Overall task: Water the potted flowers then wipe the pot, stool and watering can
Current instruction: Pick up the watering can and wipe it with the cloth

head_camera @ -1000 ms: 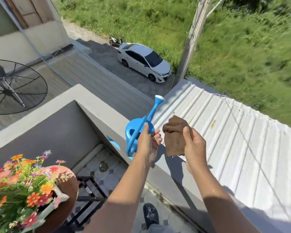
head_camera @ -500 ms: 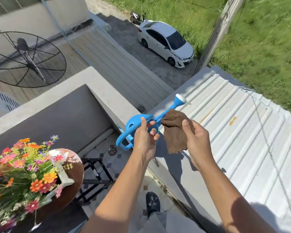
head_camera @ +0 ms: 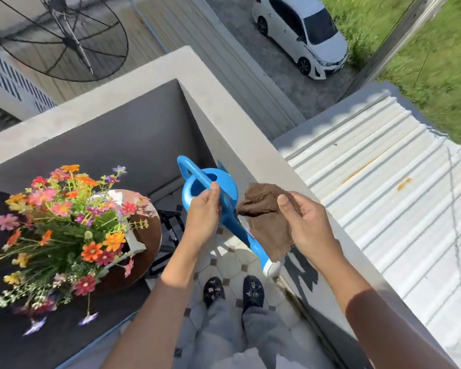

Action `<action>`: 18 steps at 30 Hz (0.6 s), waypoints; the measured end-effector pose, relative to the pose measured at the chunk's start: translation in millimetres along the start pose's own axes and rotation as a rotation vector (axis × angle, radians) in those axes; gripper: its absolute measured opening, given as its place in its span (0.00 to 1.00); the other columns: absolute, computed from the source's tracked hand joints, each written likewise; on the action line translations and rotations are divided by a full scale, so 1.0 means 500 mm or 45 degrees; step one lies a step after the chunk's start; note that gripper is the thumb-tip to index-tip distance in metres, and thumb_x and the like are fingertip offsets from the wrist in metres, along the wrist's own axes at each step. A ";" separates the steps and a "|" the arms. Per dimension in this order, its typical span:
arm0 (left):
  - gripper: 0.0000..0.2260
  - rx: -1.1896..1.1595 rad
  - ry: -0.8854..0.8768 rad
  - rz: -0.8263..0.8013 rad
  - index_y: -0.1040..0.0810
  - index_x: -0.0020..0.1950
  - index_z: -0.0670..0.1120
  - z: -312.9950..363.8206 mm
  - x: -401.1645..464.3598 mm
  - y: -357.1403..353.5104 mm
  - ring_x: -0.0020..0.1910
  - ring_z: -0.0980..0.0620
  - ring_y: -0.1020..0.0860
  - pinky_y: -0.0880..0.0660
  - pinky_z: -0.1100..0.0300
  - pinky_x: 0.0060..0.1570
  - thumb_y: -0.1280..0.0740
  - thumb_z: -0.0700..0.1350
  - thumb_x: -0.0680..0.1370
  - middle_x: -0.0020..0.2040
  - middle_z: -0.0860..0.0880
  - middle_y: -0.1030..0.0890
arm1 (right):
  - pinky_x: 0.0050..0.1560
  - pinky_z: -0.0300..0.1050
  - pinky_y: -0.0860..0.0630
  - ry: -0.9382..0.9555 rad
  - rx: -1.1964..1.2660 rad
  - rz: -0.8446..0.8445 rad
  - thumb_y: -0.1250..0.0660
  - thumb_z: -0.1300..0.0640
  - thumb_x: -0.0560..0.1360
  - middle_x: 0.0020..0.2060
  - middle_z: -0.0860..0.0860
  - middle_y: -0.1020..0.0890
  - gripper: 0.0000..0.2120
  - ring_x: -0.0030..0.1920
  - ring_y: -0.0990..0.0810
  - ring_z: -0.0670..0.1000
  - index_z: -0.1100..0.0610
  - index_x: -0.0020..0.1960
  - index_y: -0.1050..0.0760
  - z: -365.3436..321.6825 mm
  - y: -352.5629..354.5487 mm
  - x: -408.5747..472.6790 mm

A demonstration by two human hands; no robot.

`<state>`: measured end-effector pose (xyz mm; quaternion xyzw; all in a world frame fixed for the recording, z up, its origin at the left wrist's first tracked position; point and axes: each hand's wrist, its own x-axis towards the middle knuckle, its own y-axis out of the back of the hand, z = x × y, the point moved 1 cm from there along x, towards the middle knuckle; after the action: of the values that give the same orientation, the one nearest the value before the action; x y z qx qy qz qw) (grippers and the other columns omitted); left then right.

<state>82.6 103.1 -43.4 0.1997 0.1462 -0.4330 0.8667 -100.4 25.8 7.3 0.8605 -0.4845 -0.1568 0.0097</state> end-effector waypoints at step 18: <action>0.21 0.406 0.556 0.116 0.21 0.49 0.37 -0.884 0.417 -0.082 0.45 0.40 0.21 0.30 0.53 0.43 0.43 0.53 0.84 0.44 0.35 0.19 | 0.59 0.25 0.33 -0.303 -0.468 -0.127 0.41 0.58 0.83 0.58 0.48 0.22 0.15 0.56 0.24 0.41 0.61 0.67 0.28 0.831 -0.280 0.235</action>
<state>135.2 145.5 -529.1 0.4287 0.2505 -0.3579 0.7908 -43.5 58.0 -441.7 0.8426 -0.4025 -0.3431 0.1013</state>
